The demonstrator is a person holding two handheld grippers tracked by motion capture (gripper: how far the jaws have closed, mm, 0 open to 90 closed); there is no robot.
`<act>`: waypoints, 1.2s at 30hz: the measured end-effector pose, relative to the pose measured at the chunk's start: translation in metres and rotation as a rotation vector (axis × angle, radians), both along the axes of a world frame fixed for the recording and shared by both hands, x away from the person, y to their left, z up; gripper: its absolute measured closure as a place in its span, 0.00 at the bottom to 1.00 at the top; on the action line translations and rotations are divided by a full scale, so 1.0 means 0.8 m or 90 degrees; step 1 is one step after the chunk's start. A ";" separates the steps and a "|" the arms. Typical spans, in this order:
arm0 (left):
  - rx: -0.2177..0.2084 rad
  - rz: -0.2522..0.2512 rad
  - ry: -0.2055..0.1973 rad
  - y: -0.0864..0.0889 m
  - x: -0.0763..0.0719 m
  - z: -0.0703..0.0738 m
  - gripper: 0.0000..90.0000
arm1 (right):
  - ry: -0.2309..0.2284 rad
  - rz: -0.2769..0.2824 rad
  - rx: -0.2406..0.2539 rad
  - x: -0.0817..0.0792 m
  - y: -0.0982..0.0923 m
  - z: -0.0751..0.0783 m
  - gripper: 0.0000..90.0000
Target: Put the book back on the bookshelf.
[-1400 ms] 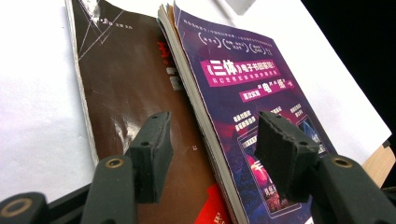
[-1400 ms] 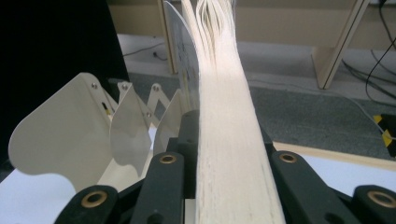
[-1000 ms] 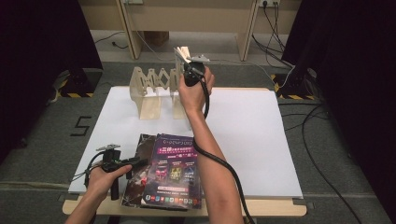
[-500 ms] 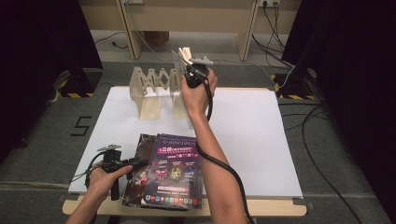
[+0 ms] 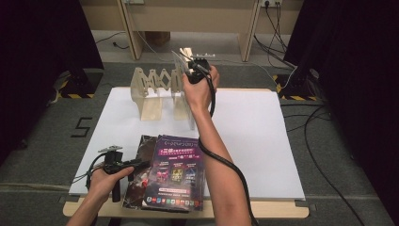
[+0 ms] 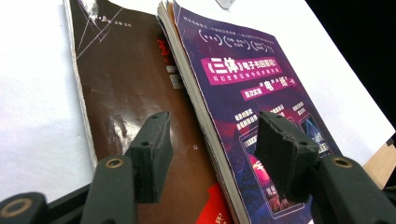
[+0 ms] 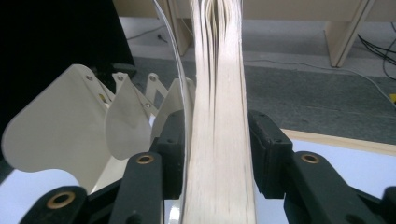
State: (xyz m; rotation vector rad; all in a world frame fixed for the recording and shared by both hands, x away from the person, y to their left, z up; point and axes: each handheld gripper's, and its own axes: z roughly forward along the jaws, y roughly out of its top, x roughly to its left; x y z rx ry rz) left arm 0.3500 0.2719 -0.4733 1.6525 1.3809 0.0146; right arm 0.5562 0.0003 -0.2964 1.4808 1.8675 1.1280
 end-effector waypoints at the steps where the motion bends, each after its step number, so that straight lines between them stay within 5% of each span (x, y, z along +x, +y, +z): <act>1: 0.001 0.000 0.000 0.001 0.000 0.000 0.49 | 0.006 0.000 -0.002 0.003 0.001 -0.001 0.71; 7: 0.000 0.001 0.003 0.002 0.001 -0.001 0.49 | 0.024 -0.013 -0.034 0.010 0.009 -0.001 0.82; 21: 0.001 0.001 0.002 0.002 0.002 -0.002 0.49 | -0.046 -0.020 -0.031 0.011 0.014 -0.011 0.82; 36: 0.005 -0.008 -0.003 -0.006 0.000 -0.001 0.49 | -0.046 -0.027 -0.014 -0.010 0.002 -0.020 0.68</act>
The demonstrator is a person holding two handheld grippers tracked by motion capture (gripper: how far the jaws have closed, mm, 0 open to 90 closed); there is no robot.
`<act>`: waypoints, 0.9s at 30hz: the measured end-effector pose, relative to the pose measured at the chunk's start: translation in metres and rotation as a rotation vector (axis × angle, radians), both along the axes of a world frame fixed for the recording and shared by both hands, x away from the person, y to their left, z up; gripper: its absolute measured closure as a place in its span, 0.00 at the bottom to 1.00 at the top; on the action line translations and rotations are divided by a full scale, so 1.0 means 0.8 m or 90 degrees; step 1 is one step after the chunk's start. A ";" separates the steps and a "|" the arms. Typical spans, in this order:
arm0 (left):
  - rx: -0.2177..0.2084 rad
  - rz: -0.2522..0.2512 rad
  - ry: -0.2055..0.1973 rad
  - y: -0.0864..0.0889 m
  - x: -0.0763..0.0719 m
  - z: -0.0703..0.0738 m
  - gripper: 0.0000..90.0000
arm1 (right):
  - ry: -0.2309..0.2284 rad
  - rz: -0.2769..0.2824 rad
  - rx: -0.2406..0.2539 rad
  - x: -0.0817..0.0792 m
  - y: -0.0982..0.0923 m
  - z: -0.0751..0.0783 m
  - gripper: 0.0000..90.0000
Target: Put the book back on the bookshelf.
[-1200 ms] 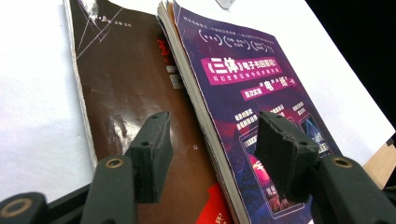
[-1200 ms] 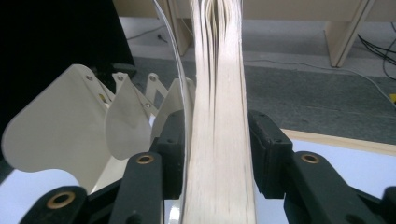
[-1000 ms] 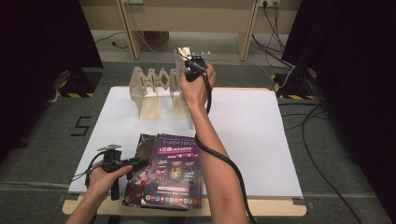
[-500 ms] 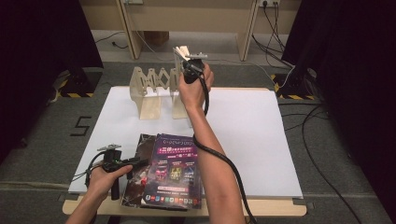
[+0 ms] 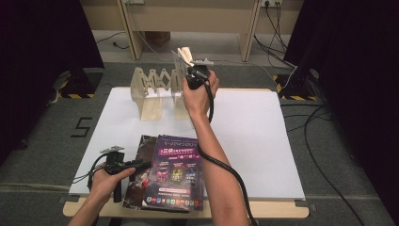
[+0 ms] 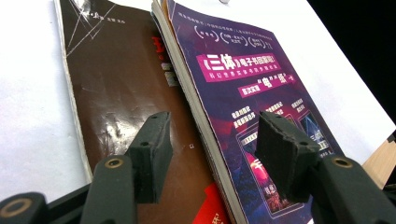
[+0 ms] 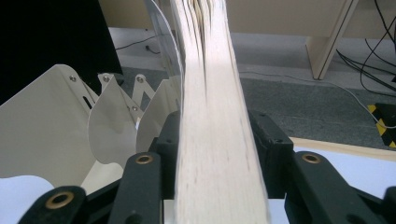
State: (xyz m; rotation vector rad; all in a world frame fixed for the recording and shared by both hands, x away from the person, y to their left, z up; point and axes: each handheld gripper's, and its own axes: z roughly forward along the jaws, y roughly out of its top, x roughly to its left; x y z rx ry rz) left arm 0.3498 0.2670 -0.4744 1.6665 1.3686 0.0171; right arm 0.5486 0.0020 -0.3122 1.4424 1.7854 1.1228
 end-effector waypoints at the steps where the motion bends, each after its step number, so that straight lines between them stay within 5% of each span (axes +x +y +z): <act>1: 0.000 0.000 0.000 0.000 0.000 0.000 0.49 | -0.001 0.002 0.001 -0.001 0.000 0.000 0.68; 11: -0.002 -0.010 -0.006 -0.004 0.004 0.005 0.49 | 0.028 0.002 0.022 -0.008 0.000 -0.003 0.71; 27: 0.000 -0.024 -0.008 -0.014 0.005 0.006 0.49 | 0.020 0.006 0.019 -0.025 -0.005 0.000 0.63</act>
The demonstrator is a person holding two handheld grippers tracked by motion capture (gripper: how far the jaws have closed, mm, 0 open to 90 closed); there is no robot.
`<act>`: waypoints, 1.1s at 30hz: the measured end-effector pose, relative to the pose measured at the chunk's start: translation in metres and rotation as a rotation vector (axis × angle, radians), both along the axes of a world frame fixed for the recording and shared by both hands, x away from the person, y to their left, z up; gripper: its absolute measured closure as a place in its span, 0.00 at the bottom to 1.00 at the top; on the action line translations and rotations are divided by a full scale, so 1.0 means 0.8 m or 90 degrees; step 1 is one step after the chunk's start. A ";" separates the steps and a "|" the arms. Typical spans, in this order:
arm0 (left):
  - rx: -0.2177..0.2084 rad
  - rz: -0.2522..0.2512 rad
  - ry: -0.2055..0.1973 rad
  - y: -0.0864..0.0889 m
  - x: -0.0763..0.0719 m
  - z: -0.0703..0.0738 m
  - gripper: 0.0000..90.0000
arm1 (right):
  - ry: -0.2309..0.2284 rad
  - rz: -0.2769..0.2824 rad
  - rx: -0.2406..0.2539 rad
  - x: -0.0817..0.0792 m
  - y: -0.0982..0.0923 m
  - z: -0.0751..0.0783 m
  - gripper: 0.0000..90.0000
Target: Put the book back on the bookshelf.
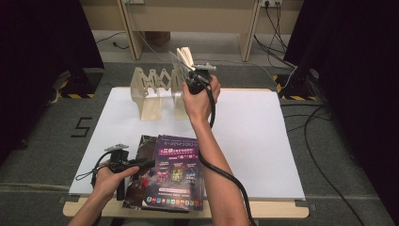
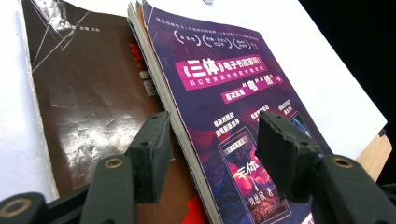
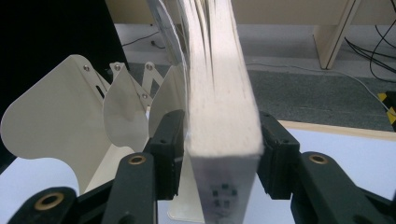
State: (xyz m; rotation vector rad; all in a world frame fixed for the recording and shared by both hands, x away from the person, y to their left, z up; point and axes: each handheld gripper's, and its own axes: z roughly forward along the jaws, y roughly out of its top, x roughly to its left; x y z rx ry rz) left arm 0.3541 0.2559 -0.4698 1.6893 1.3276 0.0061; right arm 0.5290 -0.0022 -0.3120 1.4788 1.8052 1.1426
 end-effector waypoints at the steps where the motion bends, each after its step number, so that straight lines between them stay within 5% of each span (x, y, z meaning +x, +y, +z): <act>1: 0.001 0.000 0.000 0.000 0.000 0.000 0.49 | 0.002 0.000 0.000 -0.002 -0.001 0.000 0.63; 33: 0.014 0.014 0.007 -0.003 0.000 -0.008 0.48 | 0.008 0.017 0.008 -0.035 -0.025 -0.014 0.62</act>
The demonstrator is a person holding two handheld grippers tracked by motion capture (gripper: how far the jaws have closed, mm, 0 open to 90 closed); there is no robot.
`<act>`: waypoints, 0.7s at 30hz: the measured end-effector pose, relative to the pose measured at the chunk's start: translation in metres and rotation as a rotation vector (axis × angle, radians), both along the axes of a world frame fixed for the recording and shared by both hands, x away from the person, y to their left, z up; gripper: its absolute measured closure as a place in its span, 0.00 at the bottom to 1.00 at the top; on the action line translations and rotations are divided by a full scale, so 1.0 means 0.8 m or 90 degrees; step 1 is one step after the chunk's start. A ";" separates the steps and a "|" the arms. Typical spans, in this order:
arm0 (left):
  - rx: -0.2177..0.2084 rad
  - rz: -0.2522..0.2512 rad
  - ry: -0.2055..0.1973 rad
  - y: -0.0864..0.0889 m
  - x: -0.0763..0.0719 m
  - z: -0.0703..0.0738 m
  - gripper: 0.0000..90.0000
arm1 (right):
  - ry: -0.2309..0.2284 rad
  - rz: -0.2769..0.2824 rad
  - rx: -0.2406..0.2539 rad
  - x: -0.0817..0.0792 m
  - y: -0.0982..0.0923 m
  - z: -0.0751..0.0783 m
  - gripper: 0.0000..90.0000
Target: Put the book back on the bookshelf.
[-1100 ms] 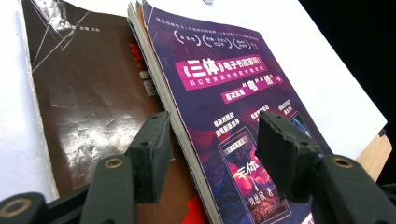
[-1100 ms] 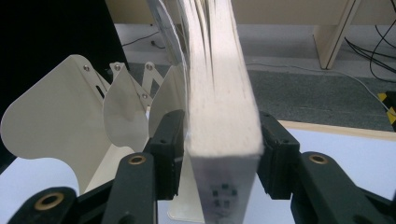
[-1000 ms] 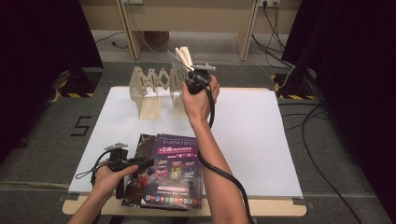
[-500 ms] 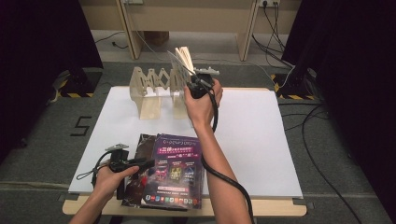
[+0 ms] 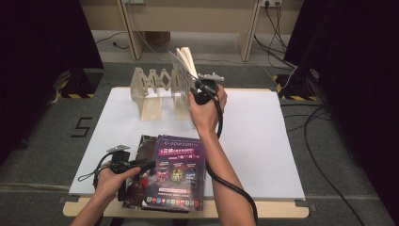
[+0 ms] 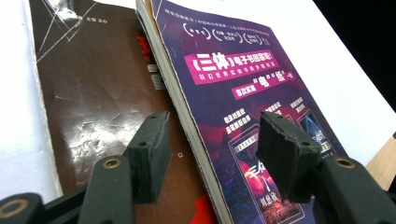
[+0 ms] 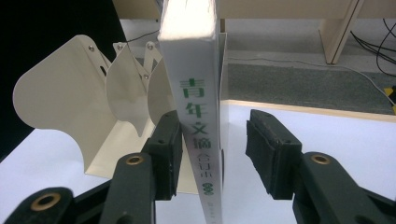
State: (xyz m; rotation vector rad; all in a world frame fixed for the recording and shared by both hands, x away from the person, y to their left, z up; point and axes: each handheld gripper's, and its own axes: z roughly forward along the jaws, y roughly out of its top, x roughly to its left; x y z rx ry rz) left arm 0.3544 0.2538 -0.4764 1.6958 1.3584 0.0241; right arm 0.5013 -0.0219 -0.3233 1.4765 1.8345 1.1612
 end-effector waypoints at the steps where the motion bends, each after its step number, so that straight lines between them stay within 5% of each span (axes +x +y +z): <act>1: 0.000 0.001 0.001 0.000 0.000 0.000 0.48 | 0.000 0.000 0.001 -0.001 -0.001 0.000 0.62; 21: 0.004 0.004 -0.004 0.000 -0.001 0.001 0.47 | 0.007 0.008 0.007 -0.016 -0.012 -0.007 0.62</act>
